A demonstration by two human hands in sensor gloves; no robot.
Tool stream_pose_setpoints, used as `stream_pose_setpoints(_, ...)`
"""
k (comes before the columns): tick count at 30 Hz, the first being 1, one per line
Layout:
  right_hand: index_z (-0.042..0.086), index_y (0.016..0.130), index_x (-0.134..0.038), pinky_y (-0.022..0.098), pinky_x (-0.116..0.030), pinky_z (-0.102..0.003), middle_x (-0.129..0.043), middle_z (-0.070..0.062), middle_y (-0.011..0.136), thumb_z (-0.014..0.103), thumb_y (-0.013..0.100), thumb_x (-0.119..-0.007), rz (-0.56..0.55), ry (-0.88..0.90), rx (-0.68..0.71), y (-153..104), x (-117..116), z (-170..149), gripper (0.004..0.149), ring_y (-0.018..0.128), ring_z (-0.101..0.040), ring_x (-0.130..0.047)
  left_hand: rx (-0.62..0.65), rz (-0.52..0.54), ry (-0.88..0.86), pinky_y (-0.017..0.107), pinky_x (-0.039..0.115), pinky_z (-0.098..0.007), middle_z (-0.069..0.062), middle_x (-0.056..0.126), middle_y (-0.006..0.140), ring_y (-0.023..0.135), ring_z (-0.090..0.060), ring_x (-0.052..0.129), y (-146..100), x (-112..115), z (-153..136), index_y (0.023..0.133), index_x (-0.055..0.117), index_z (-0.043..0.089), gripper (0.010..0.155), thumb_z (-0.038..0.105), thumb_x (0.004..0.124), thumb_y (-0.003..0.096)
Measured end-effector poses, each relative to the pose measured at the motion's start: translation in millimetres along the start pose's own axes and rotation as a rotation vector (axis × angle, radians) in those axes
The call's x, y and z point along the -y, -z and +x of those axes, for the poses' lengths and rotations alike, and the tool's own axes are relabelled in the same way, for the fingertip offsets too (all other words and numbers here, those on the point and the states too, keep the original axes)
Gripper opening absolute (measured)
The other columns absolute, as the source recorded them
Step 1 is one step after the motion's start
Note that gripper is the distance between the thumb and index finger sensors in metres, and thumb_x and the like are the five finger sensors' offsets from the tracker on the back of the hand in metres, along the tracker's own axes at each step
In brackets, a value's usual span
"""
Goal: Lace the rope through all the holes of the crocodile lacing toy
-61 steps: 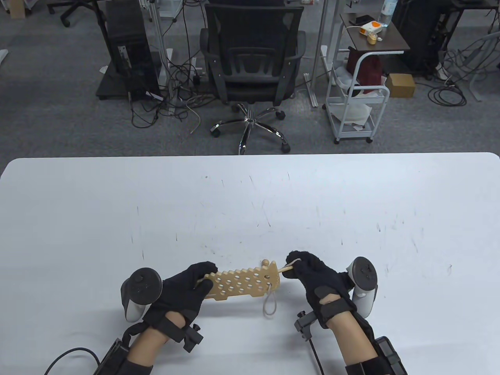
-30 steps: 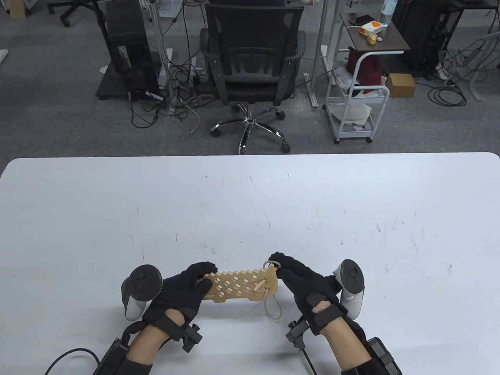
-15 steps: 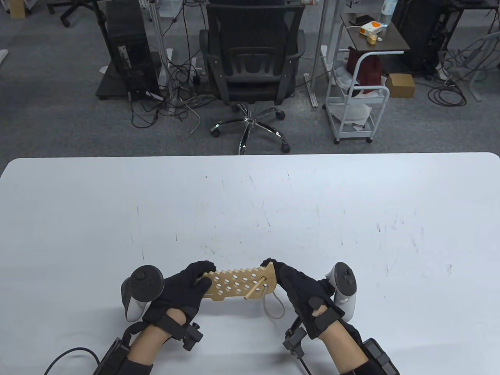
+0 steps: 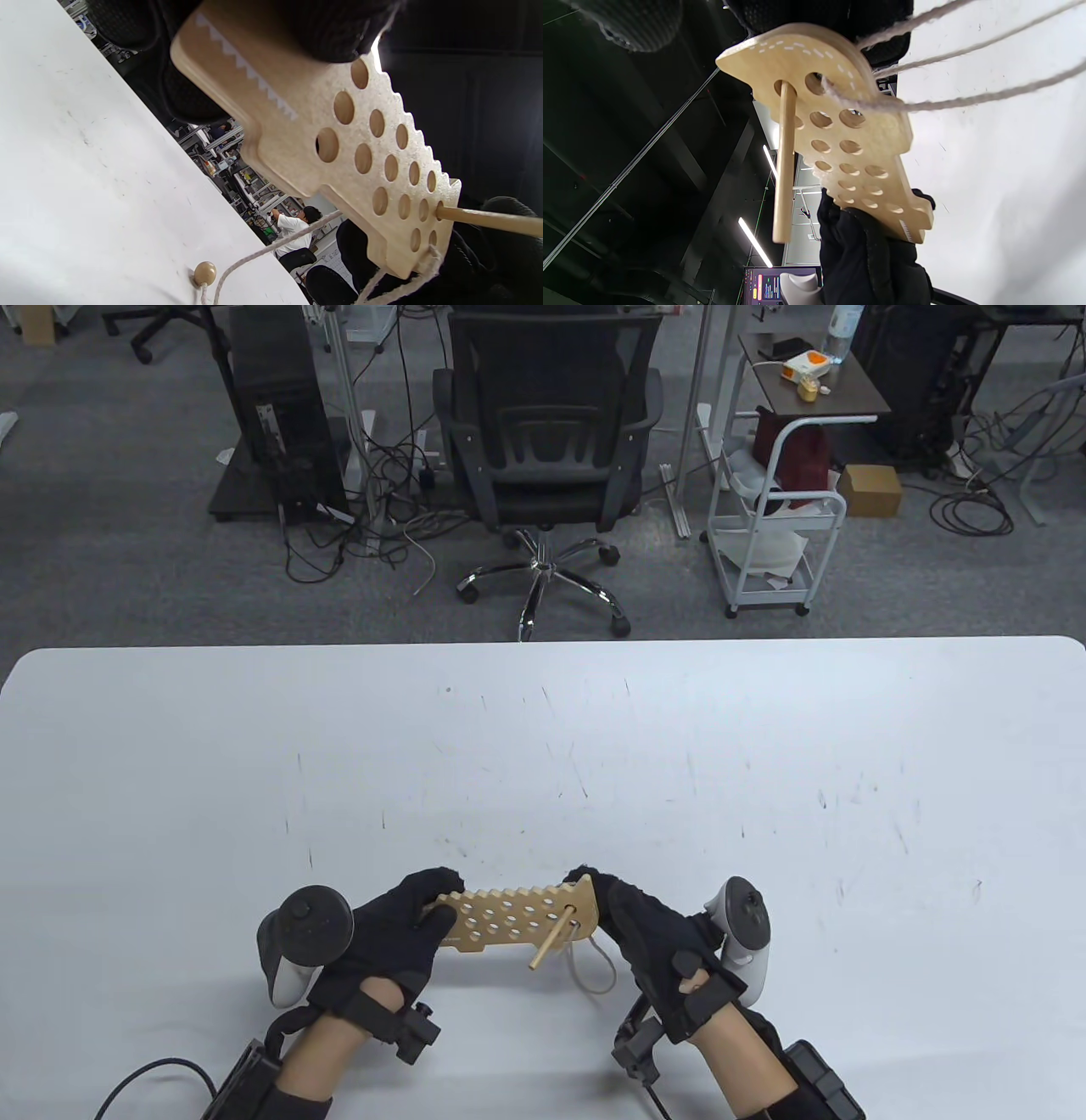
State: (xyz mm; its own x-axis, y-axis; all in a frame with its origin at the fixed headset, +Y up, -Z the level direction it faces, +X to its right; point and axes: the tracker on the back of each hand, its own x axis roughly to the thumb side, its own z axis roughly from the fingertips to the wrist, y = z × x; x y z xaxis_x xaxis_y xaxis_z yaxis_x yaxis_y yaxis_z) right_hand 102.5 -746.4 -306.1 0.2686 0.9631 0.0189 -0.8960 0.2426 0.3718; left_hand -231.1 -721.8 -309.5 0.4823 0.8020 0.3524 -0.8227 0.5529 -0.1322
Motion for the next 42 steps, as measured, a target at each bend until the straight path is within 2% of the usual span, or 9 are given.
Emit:
stream_pose_setpoints(4, 0.012, 0.103, -0.059, 0.065, -0.028, -0.072, -0.077, -0.016, 0.096, 0.058, 0.051, -0.069, -0.023, -0.018, 0.015, -1, 2, 2, 0.070, 0.091, -0.045, -0.062, 0.038, 0.021, -0.003, 0.070, 0.067, -0.054, 0.002, 0.089, 0.080, 0.066, -0.025, 0.098, -1, -3, 4, 0.093, 0.070, 0.029, 0.053, 0.035, 0.078, 0.0402)
stream_pose_setpoints(14, 0.014, 0.104, -0.058, 0.065, -0.027, -0.072, -0.070, -0.019, 0.101, 0.057, 0.051, -0.071, -0.060, -0.063, 0.009, -2, 5, 4, 0.070, 0.091, -0.047, -0.060, 0.045, 0.094, -0.028, 0.070, 0.067, -0.055, 0.002, 0.089, 0.080, 0.066, -0.025, 0.098, -4, -13, 5, 0.093, 0.070, 0.029, 0.053, 0.035, 0.077, 0.0406)
stream_pose_setpoints(19, 0.015, 0.104, -0.056, 0.066, -0.028, -0.071, -0.068, -0.018, 0.101, 0.055, 0.050, -0.076, -0.106, -0.149, 0.015, -3, 9, 8, 0.070, 0.091, -0.046, -0.060, 0.030, 0.124, -0.029, 0.070, 0.067, -0.055, 0.001, 0.089, 0.080, 0.065, -0.025, 0.098, -5, -18, 5, 0.093, 0.070, 0.028, 0.053, 0.036, 0.077, 0.0407)
stream_pose_setpoints(21, 0.020, 0.105, -0.053, 0.066, -0.029, -0.070, -0.067, -0.016, 0.101, 0.054, 0.049, -0.079, -0.137, -0.189, 0.018, -4, 12, 11, 0.071, 0.090, -0.045, -0.060, 0.023, 0.139, -0.029, 0.070, 0.067, -0.055, 0.001, 0.088, 0.080, 0.065, -0.025, 0.098, -6, -19, 4, 0.093, 0.070, 0.029, 0.053, 0.036, 0.077, 0.0409)
stream_pose_setpoints(24, 0.023, 0.100, -0.063, 0.067, -0.037, -0.067, -0.072, -0.014, 0.096, 0.050, 0.048, -0.082, -0.180, -0.255, 0.025, -5, 14, 15, 0.061, 0.086, -0.043, -0.066, 0.015, 0.151, -0.032, 0.070, 0.067, -0.055, 0.001, 0.089, 0.080, 0.065, -0.025, 0.098, -6, -21, 4, 0.093, 0.070, 0.028, 0.053, 0.036, 0.077, 0.0411)
stream_pose_setpoints(27, 0.023, 0.088, -0.078, 0.065, -0.047, -0.064, -0.082, -0.011, 0.087, 0.044, 0.047, -0.085, -0.206, -0.329, 0.019, -5, 15, 17, 0.046, 0.078, -0.040, -0.077, 0.011, 0.160, -0.036, 0.070, 0.067, -0.055, 0.001, 0.089, 0.080, 0.065, -0.025, 0.098, -7, -22, 5, 0.093, 0.070, 0.028, 0.053, 0.036, 0.077, 0.0410)
stream_pose_setpoints(30, 0.020, 0.080, -0.088, 0.063, -0.053, -0.063, -0.089, -0.011, 0.079, 0.041, 0.046, -0.087, -0.185, -0.405, 0.019, -4, 11, 17, 0.040, 0.071, -0.039, -0.084, 0.013, 0.159, -0.045, 0.070, 0.067, -0.055, 0.001, 0.089, 0.080, 0.065, -0.025, 0.098, -7, -22, 5, 0.093, 0.070, 0.028, 0.053, 0.036, 0.077, 0.0411)
stream_pose_setpoints(36, 0.017, 0.087, -0.084, 0.063, -0.051, -0.064, -0.087, -0.013, 0.083, 0.041, 0.045, -0.087, -0.126, -0.521, 0.009, -2, 1, 14, 0.048, 0.075, -0.041, -0.082, 0.030, 0.125, -0.062, 0.070, 0.067, -0.055, 0.001, 0.089, 0.079, 0.065, -0.025, 0.098, -6, -17, 7, 0.093, 0.070, 0.028, 0.053, 0.036, 0.077, 0.0412)
stream_pose_setpoints(42, 0.017, 0.088, -0.082, 0.063, -0.051, -0.065, -0.085, -0.014, 0.085, 0.041, 0.045, -0.088, -0.088, -0.514, -0.002, -1, -4, 9, 0.050, 0.076, -0.042, -0.081, 0.040, 0.099, -0.065, 0.070, 0.067, -0.055, 0.001, 0.089, 0.080, 0.065, -0.025, 0.098, -6, -12, 10, 0.093, 0.070, 0.029, 0.053, 0.036, 0.077, 0.0412)
